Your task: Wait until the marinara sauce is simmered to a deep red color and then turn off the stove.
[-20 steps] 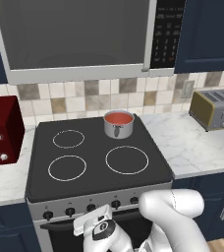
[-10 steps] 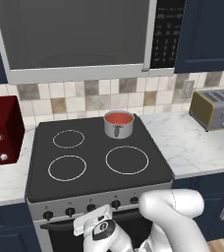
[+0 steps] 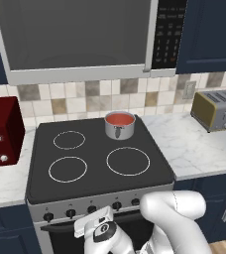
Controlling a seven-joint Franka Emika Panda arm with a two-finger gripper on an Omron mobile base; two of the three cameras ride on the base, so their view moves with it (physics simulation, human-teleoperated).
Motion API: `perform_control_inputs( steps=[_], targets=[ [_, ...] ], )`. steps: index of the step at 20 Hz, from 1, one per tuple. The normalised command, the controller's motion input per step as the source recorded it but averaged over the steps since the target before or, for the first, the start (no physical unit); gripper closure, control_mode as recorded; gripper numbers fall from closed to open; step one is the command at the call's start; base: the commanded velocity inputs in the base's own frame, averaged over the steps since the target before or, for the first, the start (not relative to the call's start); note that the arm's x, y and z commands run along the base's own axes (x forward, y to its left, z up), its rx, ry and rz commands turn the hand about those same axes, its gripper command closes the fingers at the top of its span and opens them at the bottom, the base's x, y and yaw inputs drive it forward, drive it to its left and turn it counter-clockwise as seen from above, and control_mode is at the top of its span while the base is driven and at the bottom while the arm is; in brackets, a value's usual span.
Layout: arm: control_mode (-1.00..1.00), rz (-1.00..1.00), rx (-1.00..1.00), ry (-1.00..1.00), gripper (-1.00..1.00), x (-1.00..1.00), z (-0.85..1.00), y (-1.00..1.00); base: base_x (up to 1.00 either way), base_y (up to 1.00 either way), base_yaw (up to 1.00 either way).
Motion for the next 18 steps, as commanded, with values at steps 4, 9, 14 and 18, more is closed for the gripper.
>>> perform_control_inputs(
  steps=[4,9,14,18],
  targets=[
    [-1.00,0.00,0.00,0.00,1.00,0.00,0.00,0.00,0.00,0.00,0.00],
    [-1.00,0.00,0.00,0.00,1.00,0.00,0.00,0.00,0.00,0.00,0.00],
    [-1.00,0.00,0.00,0.00,1.00,0.00,0.00,0.00,0.00,0.00,0.00],
    [-1.00,0.00,0.00,0.00,1.00,0.00,0.00,0.00,0.00,0.00,0.00]
  ],
)
